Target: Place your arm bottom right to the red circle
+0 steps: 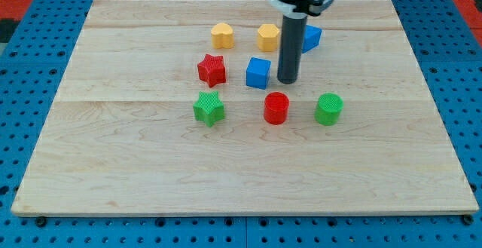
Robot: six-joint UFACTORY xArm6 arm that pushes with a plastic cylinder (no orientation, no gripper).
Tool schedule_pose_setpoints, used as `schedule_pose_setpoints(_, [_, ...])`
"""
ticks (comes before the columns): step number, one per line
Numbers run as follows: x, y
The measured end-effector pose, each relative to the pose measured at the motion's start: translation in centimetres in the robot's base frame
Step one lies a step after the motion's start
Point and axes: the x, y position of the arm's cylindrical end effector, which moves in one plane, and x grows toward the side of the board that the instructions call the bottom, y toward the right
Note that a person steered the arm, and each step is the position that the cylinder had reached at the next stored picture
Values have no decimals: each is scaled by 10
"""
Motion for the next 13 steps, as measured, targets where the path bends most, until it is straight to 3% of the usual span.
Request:
schedule_pose_setpoints(2, [-1,135])
schedule_pose_setpoints(3, [-2,148])
schedule_pose_setpoints(9, [51,86])
schedule_pose_setpoints(13, [67,82])
